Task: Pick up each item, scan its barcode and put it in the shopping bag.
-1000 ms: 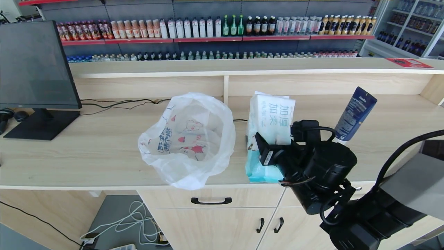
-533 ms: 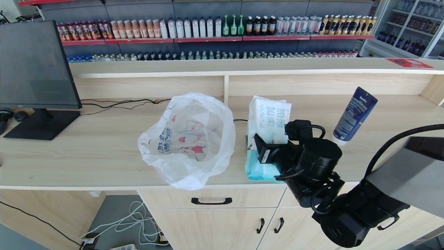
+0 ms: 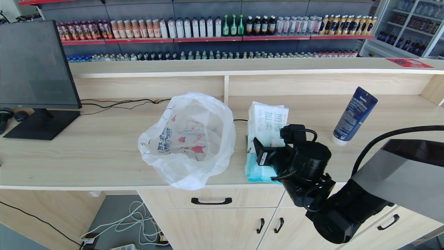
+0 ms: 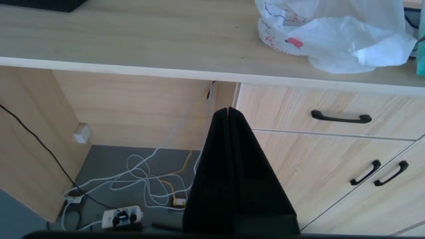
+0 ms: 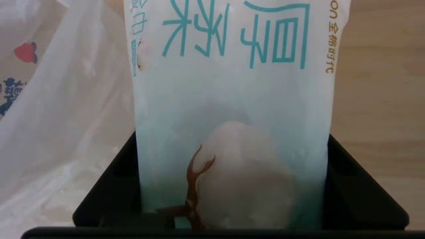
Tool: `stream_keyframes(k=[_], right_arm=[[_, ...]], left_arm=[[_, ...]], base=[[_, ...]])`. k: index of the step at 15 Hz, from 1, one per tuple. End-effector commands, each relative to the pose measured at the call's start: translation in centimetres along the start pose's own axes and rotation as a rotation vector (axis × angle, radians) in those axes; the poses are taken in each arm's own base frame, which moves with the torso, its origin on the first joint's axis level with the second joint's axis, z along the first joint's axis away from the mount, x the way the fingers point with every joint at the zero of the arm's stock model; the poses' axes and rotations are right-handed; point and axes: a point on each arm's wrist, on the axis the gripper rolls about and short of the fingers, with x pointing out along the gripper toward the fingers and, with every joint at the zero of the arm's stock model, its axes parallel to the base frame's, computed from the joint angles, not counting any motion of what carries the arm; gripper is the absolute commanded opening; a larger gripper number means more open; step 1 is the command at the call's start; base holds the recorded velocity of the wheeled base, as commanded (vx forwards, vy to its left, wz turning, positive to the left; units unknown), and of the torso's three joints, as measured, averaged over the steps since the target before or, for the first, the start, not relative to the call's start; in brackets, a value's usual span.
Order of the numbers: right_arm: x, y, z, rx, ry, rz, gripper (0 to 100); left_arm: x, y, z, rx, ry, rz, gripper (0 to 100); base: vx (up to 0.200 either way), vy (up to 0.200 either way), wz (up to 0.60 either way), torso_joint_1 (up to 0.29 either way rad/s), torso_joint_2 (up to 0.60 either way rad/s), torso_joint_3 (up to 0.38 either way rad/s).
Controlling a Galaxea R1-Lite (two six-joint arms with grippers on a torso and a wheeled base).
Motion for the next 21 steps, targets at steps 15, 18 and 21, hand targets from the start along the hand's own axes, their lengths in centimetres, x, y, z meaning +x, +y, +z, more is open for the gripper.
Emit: stream_keyframes(k=[15,18,21], right_arm=[[2.0,0.1,2.1,-0.015,0.066,-0.032,0],[2.0,0.0,2.0,-0.006,0.080,-0.034,0],[2.0,0.0,2.0,-0.006,0.080,-0.034,0]], left_arm=[[0.0,0.0,0.0,0.000,0.000,0.000,0],[0.0,0.0,0.0,-0.002,0.000,0.000,0],[0.0,0.0,0.0,-0.002,0.000,0.000,0]], base=[[0.000,0.000,0.00,0.000,0.00,0.000],[0.000,0.000,0.00,0.000,0.00,0.000],[0.000,0.000,0.00,0.000,0.00,0.000]])
